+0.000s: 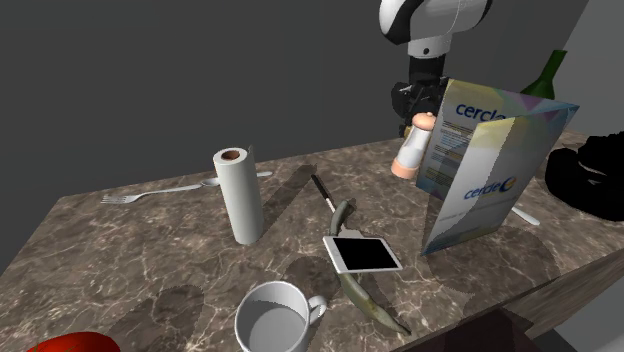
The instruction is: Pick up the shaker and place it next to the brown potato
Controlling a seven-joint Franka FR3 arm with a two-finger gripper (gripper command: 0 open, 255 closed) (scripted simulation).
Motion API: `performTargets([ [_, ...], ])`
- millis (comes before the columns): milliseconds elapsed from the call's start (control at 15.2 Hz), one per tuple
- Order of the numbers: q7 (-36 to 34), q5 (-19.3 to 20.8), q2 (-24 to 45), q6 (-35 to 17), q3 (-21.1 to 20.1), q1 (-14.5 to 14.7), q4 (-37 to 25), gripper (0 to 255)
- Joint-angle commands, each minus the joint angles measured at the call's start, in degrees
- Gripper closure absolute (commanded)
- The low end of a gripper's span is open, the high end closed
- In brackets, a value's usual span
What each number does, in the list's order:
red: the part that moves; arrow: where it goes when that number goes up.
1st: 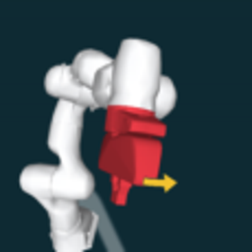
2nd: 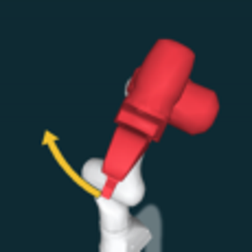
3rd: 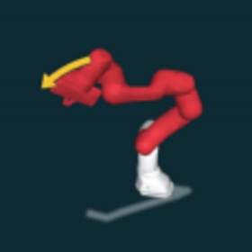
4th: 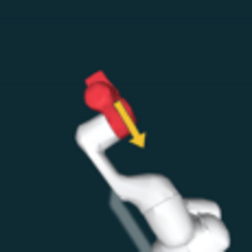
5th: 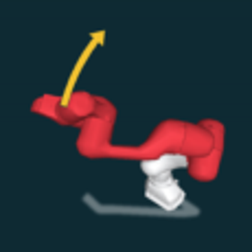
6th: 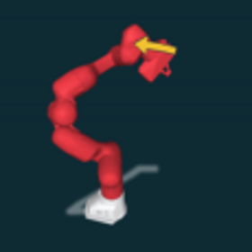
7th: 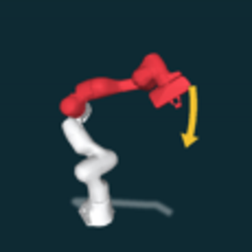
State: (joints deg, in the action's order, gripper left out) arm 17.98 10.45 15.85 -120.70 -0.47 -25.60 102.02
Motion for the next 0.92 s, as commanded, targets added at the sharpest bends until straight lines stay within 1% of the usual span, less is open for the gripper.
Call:
performTargets([
  [0,-0.03,0.01,0.03,-0.14,0.00,0.00,0.08,255],
  [264,-0.03,0.01,0.03,-0.14,0.00,0.00,0.08,255],
  [330,-0.03,0.01,0.03,-0.14,0.00,0.00,0.07,0],
  [660,-0.03,0.01,0.03,-0.14,0.00,0.00,0.08,0],
  [858,0.22,-0.36,-2.01,4.89,-0.31,0.41,-2.87,0],
])
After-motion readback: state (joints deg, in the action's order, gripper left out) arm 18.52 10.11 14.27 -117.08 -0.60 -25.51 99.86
